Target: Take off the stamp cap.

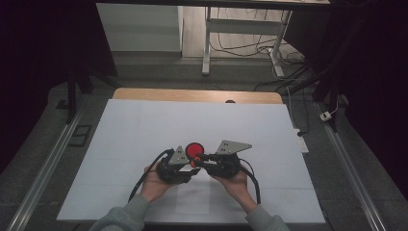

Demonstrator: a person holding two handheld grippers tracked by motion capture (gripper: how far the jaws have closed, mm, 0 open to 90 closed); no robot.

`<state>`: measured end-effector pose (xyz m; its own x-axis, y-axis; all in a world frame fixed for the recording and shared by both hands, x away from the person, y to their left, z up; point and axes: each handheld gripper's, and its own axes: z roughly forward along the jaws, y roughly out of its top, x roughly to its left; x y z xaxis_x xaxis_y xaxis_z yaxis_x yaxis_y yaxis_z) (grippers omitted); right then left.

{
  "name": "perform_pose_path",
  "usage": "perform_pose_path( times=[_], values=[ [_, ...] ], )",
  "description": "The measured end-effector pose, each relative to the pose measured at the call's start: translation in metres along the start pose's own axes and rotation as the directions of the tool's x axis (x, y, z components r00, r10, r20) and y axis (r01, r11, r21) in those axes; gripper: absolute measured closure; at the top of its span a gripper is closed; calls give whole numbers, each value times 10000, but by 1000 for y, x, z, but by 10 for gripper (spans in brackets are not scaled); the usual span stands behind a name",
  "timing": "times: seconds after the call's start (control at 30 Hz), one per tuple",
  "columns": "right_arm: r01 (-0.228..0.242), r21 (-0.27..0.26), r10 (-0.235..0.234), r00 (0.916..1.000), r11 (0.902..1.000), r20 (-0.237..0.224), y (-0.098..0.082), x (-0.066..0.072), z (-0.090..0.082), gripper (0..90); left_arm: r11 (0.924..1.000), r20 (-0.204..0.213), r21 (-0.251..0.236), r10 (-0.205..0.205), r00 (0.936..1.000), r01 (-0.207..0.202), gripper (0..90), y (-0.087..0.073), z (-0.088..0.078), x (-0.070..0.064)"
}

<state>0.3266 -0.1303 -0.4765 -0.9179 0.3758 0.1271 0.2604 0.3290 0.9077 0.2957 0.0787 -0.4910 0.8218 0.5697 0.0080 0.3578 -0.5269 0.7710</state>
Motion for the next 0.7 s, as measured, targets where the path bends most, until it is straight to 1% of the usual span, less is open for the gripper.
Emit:
perform_pose_path(
  times=[0.17,0.33,0.7],
  values=[
    [-1,-3,1,10000,10000,-3,0,0,0,728,10000,46,-11,6,10000,-6,592,0,0,0],
    [-19,-23,19,10000,10000,-30,0,0,0,728,10000,1,-26,-7,10000,7,620,-1,0,0],
    [-61,-67,60,10000,10000,-56,0,0,0,728,10000,4,89,26,10000,-26,615,-1,2,0]
  ],
)
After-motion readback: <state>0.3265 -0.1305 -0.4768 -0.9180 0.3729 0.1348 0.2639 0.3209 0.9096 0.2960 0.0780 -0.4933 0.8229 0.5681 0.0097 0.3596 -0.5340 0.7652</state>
